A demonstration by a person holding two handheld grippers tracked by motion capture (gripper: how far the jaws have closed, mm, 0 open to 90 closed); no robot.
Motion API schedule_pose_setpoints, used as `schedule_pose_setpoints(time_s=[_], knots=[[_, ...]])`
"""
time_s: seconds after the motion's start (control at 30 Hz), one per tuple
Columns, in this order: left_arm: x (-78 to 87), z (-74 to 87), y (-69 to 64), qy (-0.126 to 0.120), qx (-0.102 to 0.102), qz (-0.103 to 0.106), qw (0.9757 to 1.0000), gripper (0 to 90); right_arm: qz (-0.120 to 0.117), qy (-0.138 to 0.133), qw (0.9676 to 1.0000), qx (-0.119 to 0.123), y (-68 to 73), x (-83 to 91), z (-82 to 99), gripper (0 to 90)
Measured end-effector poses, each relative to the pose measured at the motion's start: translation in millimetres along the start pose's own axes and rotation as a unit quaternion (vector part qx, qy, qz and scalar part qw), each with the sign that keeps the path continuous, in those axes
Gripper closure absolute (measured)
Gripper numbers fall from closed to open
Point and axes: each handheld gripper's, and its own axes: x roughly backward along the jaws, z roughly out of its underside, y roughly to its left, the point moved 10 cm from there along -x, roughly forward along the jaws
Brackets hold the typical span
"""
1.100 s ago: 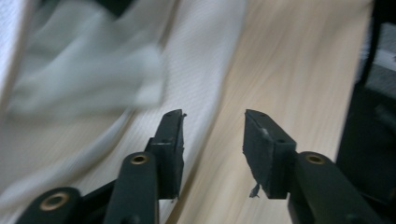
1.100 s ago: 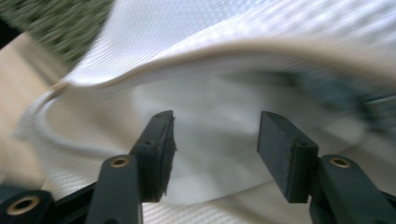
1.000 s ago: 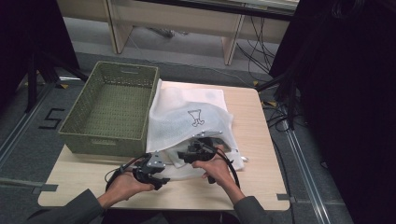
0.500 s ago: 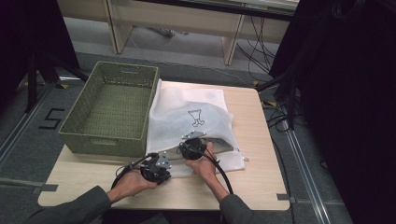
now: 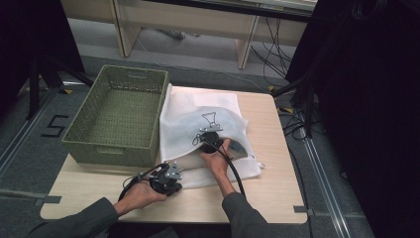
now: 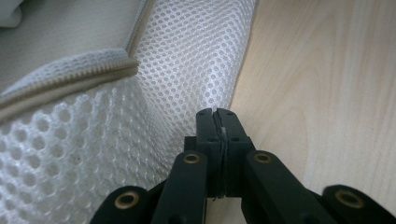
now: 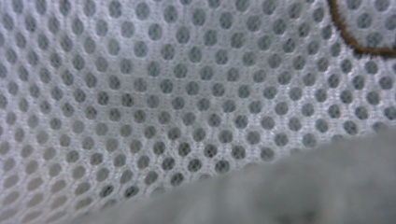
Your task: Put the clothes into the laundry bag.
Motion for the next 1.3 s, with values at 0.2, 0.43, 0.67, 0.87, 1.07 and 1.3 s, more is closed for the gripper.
schedule_pose_setpoints(time_s=[0.2,0.43,0.67,0.87,1.07,1.3], knots=[[-6.4,-8.2,5.9,-0.010,0.004,-0.012,0.9999,85.3,-0.013,-0.008,0.9997,-0.021,-4.6,3.8,0.4,71.5],[-7.7,-10.2,24.7,-0.002,0.006,-0.029,0.9995,83.9,-0.052,-0.003,0.9982,-0.028,-0.5,31.4,11.8,58.7],[1.2,-6.3,34.3,-0.014,0.048,-0.035,0.9981,76.6,-0.092,-0.009,0.9956,-0.014,-2.8,80.3,16.8,52.3],[23.7,-17.1,29.1,-0.053,0.073,-0.021,0.9957,60.2,-0.038,-0.044,0.9983,-0.001,-38.4,121.8,13.9,52.3],[37.8,-14.9,25.2,-0.067,0.086,-0.020,0.9939,44.5,0.013,-0.055,0.9984,0.006,-63.1,135.3,9.3,49.9],[48.8,-11.4,25.2,-0.076,0.097,-0.022,0.9921,38.8,0.040,-0.035,0.9956,0.077,-61.8,109.0,0.6,43.4]])
